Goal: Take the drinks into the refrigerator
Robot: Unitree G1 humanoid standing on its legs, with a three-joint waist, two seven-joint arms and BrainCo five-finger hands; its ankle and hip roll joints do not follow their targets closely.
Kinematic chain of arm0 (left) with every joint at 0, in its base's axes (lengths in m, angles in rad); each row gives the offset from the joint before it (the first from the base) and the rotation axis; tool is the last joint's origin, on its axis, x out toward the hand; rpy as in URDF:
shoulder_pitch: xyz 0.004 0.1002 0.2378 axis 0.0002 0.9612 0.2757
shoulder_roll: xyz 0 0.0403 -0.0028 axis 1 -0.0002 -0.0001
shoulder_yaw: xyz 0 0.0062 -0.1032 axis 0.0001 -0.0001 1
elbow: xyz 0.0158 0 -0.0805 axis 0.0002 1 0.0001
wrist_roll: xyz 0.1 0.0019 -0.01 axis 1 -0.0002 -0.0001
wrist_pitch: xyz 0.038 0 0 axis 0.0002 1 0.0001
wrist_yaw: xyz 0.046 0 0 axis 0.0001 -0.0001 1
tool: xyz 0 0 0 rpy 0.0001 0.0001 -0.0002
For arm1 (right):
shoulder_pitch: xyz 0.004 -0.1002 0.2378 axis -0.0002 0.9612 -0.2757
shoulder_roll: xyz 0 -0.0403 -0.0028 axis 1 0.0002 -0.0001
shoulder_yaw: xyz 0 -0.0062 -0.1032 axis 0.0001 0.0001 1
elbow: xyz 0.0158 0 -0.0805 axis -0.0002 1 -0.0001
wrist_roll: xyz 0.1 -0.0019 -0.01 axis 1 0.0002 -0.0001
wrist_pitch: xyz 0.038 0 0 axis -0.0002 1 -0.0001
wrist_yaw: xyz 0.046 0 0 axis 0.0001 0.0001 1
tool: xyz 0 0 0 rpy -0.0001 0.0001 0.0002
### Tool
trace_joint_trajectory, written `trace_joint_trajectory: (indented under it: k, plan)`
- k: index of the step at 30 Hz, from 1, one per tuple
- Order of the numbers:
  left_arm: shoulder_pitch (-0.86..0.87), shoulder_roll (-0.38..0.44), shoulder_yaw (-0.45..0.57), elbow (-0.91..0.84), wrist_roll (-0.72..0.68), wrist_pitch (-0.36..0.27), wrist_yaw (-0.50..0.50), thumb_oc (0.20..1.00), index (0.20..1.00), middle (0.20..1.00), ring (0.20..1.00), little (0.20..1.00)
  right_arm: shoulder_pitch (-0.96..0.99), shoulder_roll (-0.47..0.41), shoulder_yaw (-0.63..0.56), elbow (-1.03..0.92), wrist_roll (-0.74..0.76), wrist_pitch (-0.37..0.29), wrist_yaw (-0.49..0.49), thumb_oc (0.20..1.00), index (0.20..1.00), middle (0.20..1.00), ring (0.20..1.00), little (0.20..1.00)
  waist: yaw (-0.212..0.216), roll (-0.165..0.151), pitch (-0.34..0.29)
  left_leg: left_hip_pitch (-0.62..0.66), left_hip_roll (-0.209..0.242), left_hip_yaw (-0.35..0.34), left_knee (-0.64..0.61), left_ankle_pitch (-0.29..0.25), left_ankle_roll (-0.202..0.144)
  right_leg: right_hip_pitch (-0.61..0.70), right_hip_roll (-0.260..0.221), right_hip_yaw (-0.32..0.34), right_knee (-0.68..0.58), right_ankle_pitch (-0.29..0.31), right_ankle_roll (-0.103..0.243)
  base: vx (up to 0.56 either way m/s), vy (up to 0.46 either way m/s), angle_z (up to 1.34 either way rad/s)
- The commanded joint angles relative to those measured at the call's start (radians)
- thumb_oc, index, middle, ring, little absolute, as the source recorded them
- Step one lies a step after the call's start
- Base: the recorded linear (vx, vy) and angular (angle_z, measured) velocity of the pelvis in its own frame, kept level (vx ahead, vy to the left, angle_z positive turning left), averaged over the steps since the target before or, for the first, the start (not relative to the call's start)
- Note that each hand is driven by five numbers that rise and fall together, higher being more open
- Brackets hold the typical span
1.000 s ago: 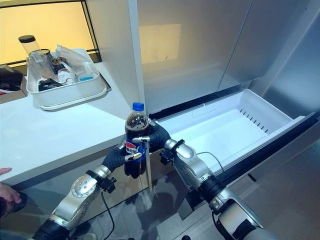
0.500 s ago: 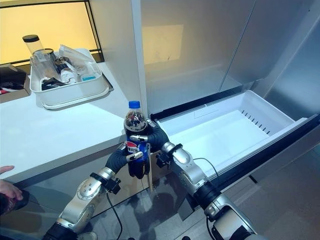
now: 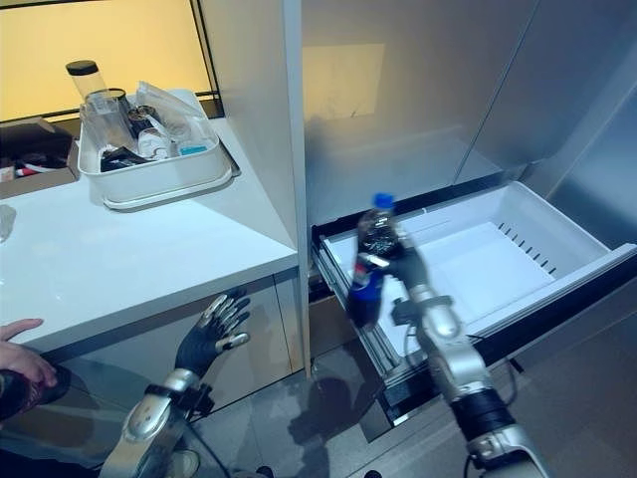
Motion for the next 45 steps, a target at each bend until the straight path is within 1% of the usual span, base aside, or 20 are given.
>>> trace_joint_trajectory:
  k: [1,6,10,11,13,14,16,17,18,20,25,26,27,29,30,36,38,39,40,45]
  plan:
    - [-0.055,0.023,-0.008,-0.033,0.03,-0.042,-0.022,1.0,1.0,1.0,1.0,1.0,-0.121,-0.03,-0.09,-0.211,0.025,-0.165,-0.018,0.2,0.2,0.2,0.2,0.2,0.009,-0.02,-0.013,0.002,-0.079,-0.018,0.001,-0.076,0.09,0.022,0.016,-0.025,0.074,-0.045,0.022,0.0,0.0,0.0]
    - [-0.037,0.025,0.031,-0.051,0.041,-0.042,-0.032,1.0,1.0,1.0,1.0,1.0,-0.111,-0.098,-0.186,-0.22,0.018,-0.182,-0.044,0.2,0.2,0.2,0.2,0.2,0.008,-0.028,-0.012,-0.003,-0.081,-0.02,0.001,-0.076,0.089,0.02,0.02,-0.025,0.07,-0.045,0.021,0.0,0.0,0.0]
    - [-0.036,0.042,0.02,-0.087,0.029,-0.037,-0.054,1.0,1.0,1.0,1.0,1.0,-0.142,-0.148,-0.191,-0.152,-0.015,-0.17,-0.074,0.2,0.2,0.2,0.2,0.2,0.011,-0.034,-0.012,-0.006,-0.081,-0.02,0.001,-0.076,0.088,0.017,0.022,-0.025,0.069,-0.044,0.022,0.0,0.0,0.0]
    - [-0.043,0.069,0.007,-0.13,0.024,-0.036,-0.074,1.0,1.0,1.0,1.0,1.0,-0.179,-0.203,-0.159,-0.064,-0.105,-0.13,-0.089,0.2,0.2,0.2,0.2,0.2,0.016,-0.04,-0.012,-0.009,-0.081,-0.021,0.001,-0.074,0.087,0.016,0.022,-0.023,0.067,-0.041,0.023,0.0,0.0,0.0]
    - [-0.052,0.082,-0.006,-0.167,0.013,-0.041,-0.081,1.0,1.0,1.0,1.0,1.0,-0.211,-0.236,-0.114,0.019,-0.16,-0.107,-0.097,0.2,0.2,0.2,0.2,0.2,0.019,-0.045,-0.007,-0.012,-0.08,-0.021,0.001,-0.072,0.087,0.013,0.022,-0.023,0.066,-0.039,0.024,0.0,0.0,0.0]
    - [-0.052,0.081,-0.005,-0.168,0.013,-0.041,-0.081,1.0,1.0,1.0,1.0,1.0,-0.216,-0.237,-0.11,0.024,-0.16,-0.11,-0.097,0.2,0.2,0.2,0.2,0.2,0.019,-0.045,-0.007,-0.012,-0.081,-0.021,0.001,-0.072,0.087,0.013,0.022,-0.023,0.066,-0.038,0.024,0.0,0.0,0.0]
    - [-0.067,0.084,-0.036,-0.223,-0.014,-0.048,-0.085,1.0,1.0,1.0,1.0,1.0,-0.277,-0.254,-0.017,0.203,-0.236,-0.067,-0.098,0.2,0.2,0.2,0.2,0.2,0.032,-0.054,0.004,-0.022,-0.08,-0.022,0.001,-0.067,0.087,0.004,0.022,-0.025,0.067,-0.035,0.024,-0.03,0.0,0.0]
    - [-0.066,0.083,-0.035,-0.224,-0.014,-0.048,-0.084,1.0,1.0,1.0,1.0,1.0,-0.283,-0.254,-0.012,0.21,-0.236,-0.07,-0.098,0.2,0.2,0.2,0.2,0.2,0.031,-0.053,0.004,-0.022,-0.08,-0.021,0.001,-0.067,0.087,0.004,0.022,-0.025,0.068,-0.035,0.024,-0.06,-0.001,0.0]
    - [-0.08,0.089,-0.06,-0.269,-0.029,-0.055,-0.083,1.0,1.0,1.0,1.0,1.0,-0.34,-0.248,0.06,0.352,-0.287,-0.043,-0.099,0.2,0.2,0.2,0.2,0.2,0.044,-0.059,0.016,-0.035,-0.081,-0.026,0.001,-0.061,0.088,-0.006,0.022,-0.025,0.069,-0.032,0.024,-0.04,0.001,0.01]
    - [-0.092,0.092,-0.071,-0.287,-0.03,-0.062,-0.078,1.0,1.0,1.0,1.0,1.0,-0.392,-0.25,0.116,0.421,-0.329,-0.036,-0.097,0.2,0.2,0.2,0.2,0.2,0.048,-0.061,0.024,-0.045,-0.082,-0.028,0.001,-0.057,0.089,-0.015,0.022,-0.026,0.072,-0.031,0.025,-0.05,0.003,0.01]
    - [-0.167,0.094,-0.142,-0.347,-0.044,-0.072,-0.05,1.0,1.0,1.0,1.0,1.0,-0.527,-0.189,0.263,0.708,-0.457,0.003,-0.107,0.2,0.2,0.2,0.2,0.2,0.078,-0.067,0.065,-0.102,-0.081,-0.044,0.001,-0.031,0.091,-0.056,0.016,-0.044,0.08,-0.025,0.024,-0.08,0.016,0.12]
    - [-0.207,0.095,-0.175,-0.378,-0.054,-0.071,-0.038,1.0,1.0,1.0,1.0,1.0,-0.578,-0.152,0.314,0.822,-0.509,0.022,-0.115,0.2,0.2,0.2,0.2,0.2,0.093,-0.061,0.091,-0.132,-0.082,-0.053,0.002,-0.018,0.092,-0.08,0.011,-0.053,0.086,-0.021,0.025,-0.1,0.037,0.23]
    - [-0.209,0.095,-0.174,-0.378,-0.054,-0.07,-0.037,1.0,1.0,1.0,1.0,1.0,-0.584,-0.151,0.315,0.827,-0.509,0.02,-0.116,0.2,0.2,0.2,0.2,0.2,0.092,-0.062,0.091,-0.135,-0.083,-0.054,0.002,-0.017,0.092,-0.083,0.011,-0.054,0.087,-0.021,0.024,-0.11,0.033,0.29]
    - [-0.239,0.093,-0.194,-0.396,-0.058,-0.07,-0.028,1.0,1.0,1.0,1.0,1.0,-0.628,-0.125,0.37,0.931,-0.591,0.041,-0.118,0.2,0.2,0.2,0.2,0.2,0.101,-0.058,0.106,-0.163,-0.085,-0.065,0.005,-0.009,0.093,-0.106,0.007,-0.062,0.092,-0.018,0.024,-0.06,0.037,0.24]
    - [-0.27,0.09,-0.207,-0.415,-0.056,-0.071,-0.011,1.0,1.0,1.0,1.0,1.0,-0.635,-0.084,0.405,0.997,-0.67,0.061,-0.127,0.2,0.2,0.2,0.2,0.2,0.114,-0.049,0.126,-0.188,-0.089,-0.075,0.007,0.0,0.095,-0.121,0.002,-0.071,0.095,-0.016,0.024,-0.05,0.065,0.32]
    - [-0.296,0.074,-0.221,-0.429,-0.062,-0.066,0.011,1.0,1.0,1.0,1.0,1.0,-0.615,0.028,0.407,1.115,-0.717,0.086,-0.134,0.2,0.2,0.2,0.2,0.2,0.132,-0.031,0.152,-0.227,-0.097,-0.098,0.014,0.009,0.097,-0.141,-0.013,-0.095,0.099,-0.02,0.023,-0.01,0.038,0.17]
    - [-0.307,0.065,-0.226,-0.427,-0.054,-0.066,0.027,1.0,1.0,1.0,1.0,1.0,-0.589,0.099,0.419,1.138,-0.744,0.1,-0.135,0.2,0.2,0.2,0.2,0.2,0.141,-0.021,0.166,-0.244,-0.102,-0.105,0.015,0.012,0.097,-0.15,-0.018,-0.102,0.097,-0.02,0.024,0.0,0.025,0.06]
    - [-0.306,0.066,-0.226,-0.427,-0.054,-0.066,0.027,1.0,1.0,1.0,1.0,1.0,-0.589,0.101,0.419,1.138,-0.744,0.1,-0.136,0.2,0.2,0.2,0.2,0.2,0.141,-0.022,0.164,-0.246,-0.102,-0.105,0.015,0.013,0.097,-0.151,-0.018,-0.103,0.097,-0.02,0.024,0.0,0.028,0.08]
    - [-0.312,0.063,-0.221,-0.431,-0.042,-0.067,0.036,1.0,1.0,1.0,1.0,1.0,-0.56,0.154,0.442,1.162,-0.786,0.117,-0.119,1.0,1.0,1.0,1.0,1.0,0.149,-0.012,0.173,-0.254,-0.105,-0.11,0.016,0.015,0.097,-0.155,-0.022,-0.109,0.093,-0.019,0.025,0.01,0.011,0.08]
    - [-0.313,0.057,-0.214,-0.42,-0.028,-0.069,0.058,1.0,1.0,1.0,1.0,1.0,-0.536,0.23,0.443,1.162,-0.788,0.122,-0.124,1.0,1.0,1.0,1.0,1.0,0.148,0.002,0.174,-0.259,-0.111,-0.12,0.01,0.017,0.096,-0.158,-0.03,-0.119,0.088,-0.018,0.026,0.0,0.023,0.09]
